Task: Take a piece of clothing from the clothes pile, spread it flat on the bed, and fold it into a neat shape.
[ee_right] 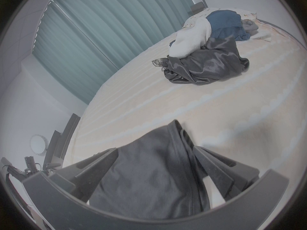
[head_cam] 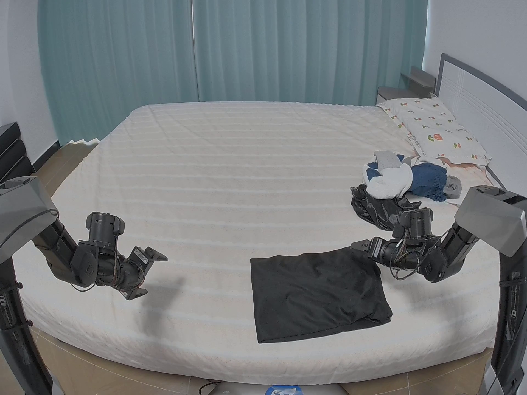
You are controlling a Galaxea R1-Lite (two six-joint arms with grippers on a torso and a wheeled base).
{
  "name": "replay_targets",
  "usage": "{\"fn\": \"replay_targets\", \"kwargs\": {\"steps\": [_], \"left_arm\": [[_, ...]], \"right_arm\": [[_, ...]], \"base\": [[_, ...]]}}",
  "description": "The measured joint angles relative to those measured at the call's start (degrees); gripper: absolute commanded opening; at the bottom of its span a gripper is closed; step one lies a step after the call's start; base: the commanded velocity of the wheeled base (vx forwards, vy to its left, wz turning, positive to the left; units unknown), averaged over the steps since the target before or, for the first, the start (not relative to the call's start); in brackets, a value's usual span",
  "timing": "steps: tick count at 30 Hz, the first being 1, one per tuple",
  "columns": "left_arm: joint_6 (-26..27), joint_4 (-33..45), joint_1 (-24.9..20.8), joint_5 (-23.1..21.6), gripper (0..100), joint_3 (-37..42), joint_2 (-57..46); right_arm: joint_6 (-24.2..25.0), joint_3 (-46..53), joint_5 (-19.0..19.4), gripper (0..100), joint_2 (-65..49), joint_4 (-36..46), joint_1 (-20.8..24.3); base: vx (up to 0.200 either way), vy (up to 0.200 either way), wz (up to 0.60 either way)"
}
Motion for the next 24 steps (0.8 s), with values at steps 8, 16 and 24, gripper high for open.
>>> {"fn": "replay_targets", "kwargs": {"steps": [8, 16, 24], "left_arm": [[0.1, 0.0, 0.0, 0.0, 100, 0.1, 0.0], [0.1, 0.0, -0.1, 0.0, 100, 0.1, 0.0], [0.1, 0.0, -0.1, 0.0, 100, 0.1, 0.0]], "right_arm": [[0.1, -3.7, -2.2, 0, 4.0, 0.1, 0.4], [0.3, -4.4, -3.0, 0, 5.1, 0.1, -0.2], [0.5, -4.5, -3.0, 0, 5.5, 0.1, -2.2]], "base": [[0.000, 0.000, 0.00], [0.000, 0.000, 0.00], [0.000, 0.000, 0.00]]}}
